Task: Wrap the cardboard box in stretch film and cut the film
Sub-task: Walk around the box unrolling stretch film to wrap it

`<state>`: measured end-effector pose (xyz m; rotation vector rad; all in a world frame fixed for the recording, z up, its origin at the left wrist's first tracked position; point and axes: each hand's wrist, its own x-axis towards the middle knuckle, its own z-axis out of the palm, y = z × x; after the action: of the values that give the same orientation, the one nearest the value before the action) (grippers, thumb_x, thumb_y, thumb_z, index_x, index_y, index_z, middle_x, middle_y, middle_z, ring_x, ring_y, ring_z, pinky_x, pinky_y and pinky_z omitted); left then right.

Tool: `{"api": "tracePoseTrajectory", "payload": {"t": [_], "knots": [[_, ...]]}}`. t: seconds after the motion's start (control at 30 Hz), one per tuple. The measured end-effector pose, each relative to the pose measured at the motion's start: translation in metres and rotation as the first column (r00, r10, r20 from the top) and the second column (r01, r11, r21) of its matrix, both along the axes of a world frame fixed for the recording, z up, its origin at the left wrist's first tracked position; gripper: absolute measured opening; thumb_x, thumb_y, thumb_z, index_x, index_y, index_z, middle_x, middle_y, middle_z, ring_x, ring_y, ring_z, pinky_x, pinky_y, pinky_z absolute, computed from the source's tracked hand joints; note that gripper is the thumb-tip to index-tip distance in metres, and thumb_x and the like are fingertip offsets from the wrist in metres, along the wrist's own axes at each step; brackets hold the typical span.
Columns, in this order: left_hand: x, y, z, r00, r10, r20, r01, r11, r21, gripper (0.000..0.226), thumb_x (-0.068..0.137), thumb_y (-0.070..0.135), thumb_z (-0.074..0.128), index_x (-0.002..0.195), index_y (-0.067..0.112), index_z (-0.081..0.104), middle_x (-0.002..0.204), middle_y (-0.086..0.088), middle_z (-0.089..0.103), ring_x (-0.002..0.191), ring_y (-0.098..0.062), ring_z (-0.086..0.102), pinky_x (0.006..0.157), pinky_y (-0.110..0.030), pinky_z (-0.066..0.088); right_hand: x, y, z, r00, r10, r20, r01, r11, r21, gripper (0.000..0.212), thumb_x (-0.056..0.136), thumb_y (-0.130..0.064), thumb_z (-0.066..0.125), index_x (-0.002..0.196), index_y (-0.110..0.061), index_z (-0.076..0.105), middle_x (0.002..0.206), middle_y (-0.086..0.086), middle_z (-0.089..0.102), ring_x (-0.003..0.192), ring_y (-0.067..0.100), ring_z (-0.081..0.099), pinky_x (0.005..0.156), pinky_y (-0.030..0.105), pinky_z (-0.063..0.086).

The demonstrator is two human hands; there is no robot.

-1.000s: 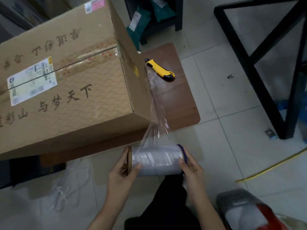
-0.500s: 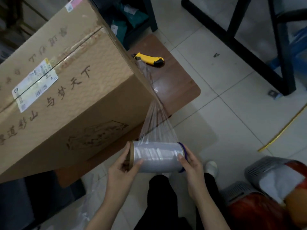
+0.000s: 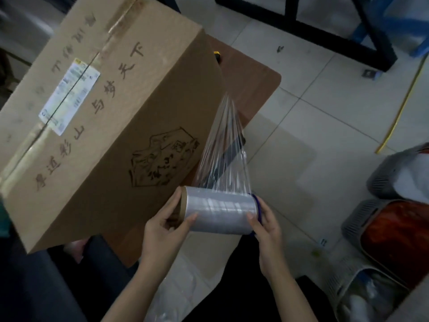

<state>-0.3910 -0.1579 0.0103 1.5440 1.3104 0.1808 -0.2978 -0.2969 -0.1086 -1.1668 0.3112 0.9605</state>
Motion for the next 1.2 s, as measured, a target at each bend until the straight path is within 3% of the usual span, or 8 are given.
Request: {"api": "tracePoseTrajectory", "payload": {"t": [0.13, 0.33, 0.6, 0.8, 0.9, 1.03, 1.1, 1.2], "knots": [[-0.028, -0.010, -0.003, 0.998, -0.061, 0.019, 0.060, 0.998, 0.022, 0.057, 0.077, 0.005, 0.072, 0.120, 0.036, 0.053, 0.123, 0.012, 0.061, 0.112, 0.002, 0.057, 0.084, -0.008, 0.047, -0.029, -0.013, 0.001, 0.999, -0.032, 0.039, 0.032, 0.999, -0.003, 0.045, 0.085, -0.003, 0.060, 0.128, -0.015, 0.055, 0.115, -0.005, 0.067, 0.104, 0.005, 0.064, 0.081, 0.015, 0.049], [-0.073, -0.003, 0.000, 0.992, -0.124, 0.014, 0.123, 0.991, 0.055, 0.058, 0.076, 0.008, 0.073, 0.126, 0.030, 0.052, 0.124, 0.008, 0.062, 0.109, 0.002, 0.059, 0.085, -0.010, 0.048, -0.082, -0.013, 0.004, 0.997, -0.030, 0.077, 0.031, 0.999, -0.010, 0.042, 0.086, -0.004, 0.060, 0.122, -0.025, 0.055, 0.112, -0.012, 0.068, 0.103, 0.001, 0.063, 0.083, 0.015, 0.049], [-0.135, 0.039, -0.010, 0.967, -0.255, 0.005, 0.254, 0.966, 0.036, 0.057, 0.076, 0.014, 0.074, 0.123, 0.037, 0.052, 0.124, 0.016, 0.059, 0.114, 0.007, 0.054, 0.091, -0.008, 0.044, -0.160, 0.016, -0.001, 0.986, -0.136, 0.097, 0.142, 0.988, -0.055, 0.048, 0.086, -0.007, 0.060, 0.132, -0.013, 0.052, 0.118, -0.005, 0.065, 0.104, 0.002, 0.063, 0.084, 0.016, 0.049], [-0.182, 0.076, -0.009, 0.926, -0.377, -0.014, 0.377, 0.925, 0.051, 0.060, 0.078, 0.013, 0.074, 0.131, 0.026, 0.051, 0.129, -0.001, 0.061, 0.119, -0.010, 0.055, 0.099, -0.025, 0.044, -0.223, 0.047, 0.003, 0.964, -0.245, 0.104, 0.252, 0.966, -0.060, 0.050, 0.086, -0.003, 0.060, 0.134, -0.011, 0.050, 0.121, 0.001, 0.064, 0.104, 0.006, 0.063, 0.088, 0.018, 0.050], [-0.204, 0.091, -0.009, 0.907, -0.420, -0.038, 0.421, 0.903, 0.088, 0.060, 0.077, 0.017, 0.075, 0.131, 0.025, 0.052, 0.128, -0.003, 0.062, 0.119, -0.014, 0.056, 0.099, -0.030, 0.048, -0.250, 0.060, 0.003, 0.957, -0.270, 0.106, 0.277, 0.959, -0.065, 0.051, 0.085, -0.003, 0.061, 0.135, -0.010, 0.050, 0.121, 0.003, 0.064, 0.100, 0.004, 0.064, 0.079, 0.015, 0.050], [-0.227, 0.100, -0.008, 0.904, -0.427, -0.026, 0.426, 0.897, 0.118, 0.058, 0.077, 0.013, 0.075, 0.128, 0.027, 0.053, 0.118, -0.007, 0.066, 0.108, -0.007, 0.061, 0.081, -0.009, 0.048, -0.279, 0.069, 0.001, 0.956, -0.276, 0.098, 0.283, 0.957, -0.059, 0.053, 0.084, -0.005, 0.062, 0.135, -0.011, 0.049, 0.120, 0.000, 0.065, 0.100, 0.002, 0.064, 0.077, 0.014, 0.050], [-0.239, 0.102, -0.009, 0.901, -0.433, -0.018, 0.432, 0.893, 0.127, 0.059, 0.077, 0.012, 0.075, 0.126, 0.031, 0.049, 0.108, -0.002, 0.068, 0.091, 0.007, 0.062, 0.073, -0.006, 0.047, -0.292, 0.072, -0.001, 0.951, -0.289, 0.106, 0.296, 0.954, -0.055, 0.052, 0.084, -0.003, 0.062, 0.134, -0.010, 0.050, 0.119, 0.001, 0.065, 0.101, 0.003, 0.063, 0.081, 0.015, 0.050], [-0.257, 0.109, -0.012, 0.893, -0.450, 0.005, 0.447, 0.888, 0.109, 0.060, 0.077, 0.009, 0.074, 0.127, 0.030, 0.048, 0.103, -0.002, 0.070, 0.083, 0.008, 0.063, 0.072, -0.007, 0.047, -0.311, 0.075, 0.002, 0.942, -0.313, 0.120, 0.323, 0.944, -0.068, 0.048, 0.084, -0.002, 0.062, 0.130, -0.013, 0.053, 0.114, -0.003, 0.066, 0.098, 0.000, 0.064, 0.078, 0.012, 0.049]]}}
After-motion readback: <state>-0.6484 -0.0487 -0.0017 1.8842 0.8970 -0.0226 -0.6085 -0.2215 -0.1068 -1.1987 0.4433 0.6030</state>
